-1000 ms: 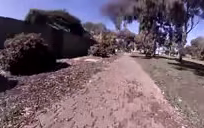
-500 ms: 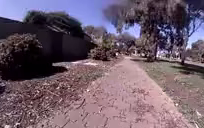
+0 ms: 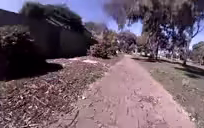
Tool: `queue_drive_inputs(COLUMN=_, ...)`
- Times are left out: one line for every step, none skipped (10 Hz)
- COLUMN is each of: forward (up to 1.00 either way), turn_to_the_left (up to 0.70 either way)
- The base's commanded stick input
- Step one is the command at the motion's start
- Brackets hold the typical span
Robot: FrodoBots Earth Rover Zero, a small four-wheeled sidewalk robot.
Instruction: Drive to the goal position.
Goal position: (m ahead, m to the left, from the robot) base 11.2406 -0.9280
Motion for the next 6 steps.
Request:
queue_drive_inputs(forward=0.69, turn_to_the_left=0.0)
queue_drive_inputs(forward=0.69, turn_to_the_left=-0.02)
queue_drive_inputs(forward=0.69, turn_to_the_left=-0.05)
queue_drive_inputs(forward=0.69, turn_to_the_left=-0.08)
queue_drive_inputs(forward=0.7, turn_to_the_left=-0.33)
queue_drive_inputs(forward=0.7, turn_to_the_left=-0.32)
